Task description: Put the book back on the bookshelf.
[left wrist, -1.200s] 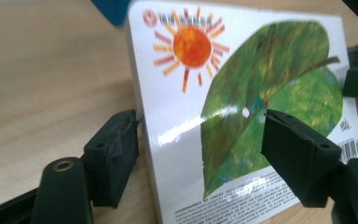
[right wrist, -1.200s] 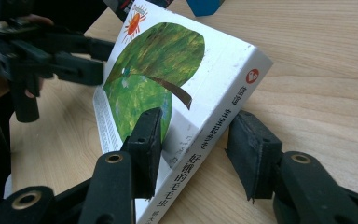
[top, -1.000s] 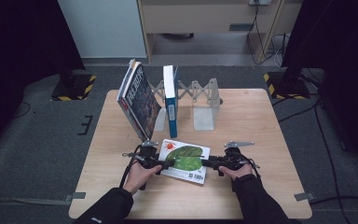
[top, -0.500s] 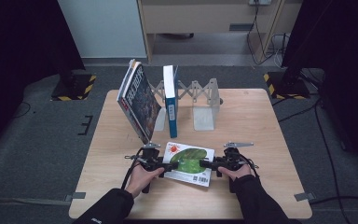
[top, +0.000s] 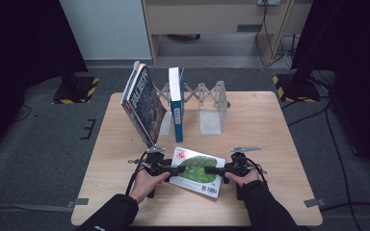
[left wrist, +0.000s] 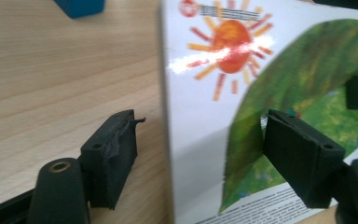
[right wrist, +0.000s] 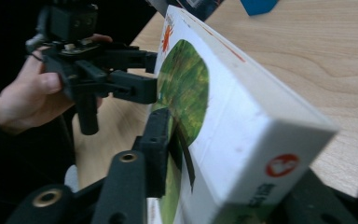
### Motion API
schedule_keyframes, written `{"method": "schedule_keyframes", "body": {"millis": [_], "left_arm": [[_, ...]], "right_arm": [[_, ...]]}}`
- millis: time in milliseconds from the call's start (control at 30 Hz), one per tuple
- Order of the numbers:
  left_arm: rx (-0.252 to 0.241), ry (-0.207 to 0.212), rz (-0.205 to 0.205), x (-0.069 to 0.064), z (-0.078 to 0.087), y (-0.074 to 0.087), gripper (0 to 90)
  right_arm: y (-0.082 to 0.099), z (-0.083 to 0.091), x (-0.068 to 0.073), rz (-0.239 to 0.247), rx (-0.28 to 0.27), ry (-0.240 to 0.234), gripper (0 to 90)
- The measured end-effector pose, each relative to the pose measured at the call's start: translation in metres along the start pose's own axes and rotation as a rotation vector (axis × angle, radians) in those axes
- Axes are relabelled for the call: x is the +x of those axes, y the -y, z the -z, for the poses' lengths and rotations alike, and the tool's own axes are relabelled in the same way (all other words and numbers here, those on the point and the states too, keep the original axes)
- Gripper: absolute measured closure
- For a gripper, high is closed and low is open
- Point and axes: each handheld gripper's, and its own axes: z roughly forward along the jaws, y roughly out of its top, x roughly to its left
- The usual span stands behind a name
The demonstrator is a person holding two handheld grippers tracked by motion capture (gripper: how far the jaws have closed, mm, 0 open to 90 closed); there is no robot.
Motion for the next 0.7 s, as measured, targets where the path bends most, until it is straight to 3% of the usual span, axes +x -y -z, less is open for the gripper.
{"method": "schedule_keyframes", "body": {"millis": [267, 533, 633, 700], "left_arm": [[-0.017, -0.063, -0.017, 0.014, 0.01, -0.002, 17.3], [0.023, -0.155, -0.061, 0.025, 0.01, 0.0, 13.7], [0.06, -0.189, -0.073, 0.028, 0.008, 0.002, 12.9], [0.073, -0.211, -0.1, 0.029, 0.007, 0.003, 12.7]], "right_arm": [[-0.005, 0.009, 0.004, 0.013, -0.036, -0.026, 75.2], [-0.011, 0.016, 0.01, 0.042, -0.073, -0.007, 75.6], [-0.014, 0.022, 0.011, 0.054, -0.091, 0.01, 75.7], [-0.017, 0.027, 0.011, 0.051, -0.12, 0.019, 75.7]]}}
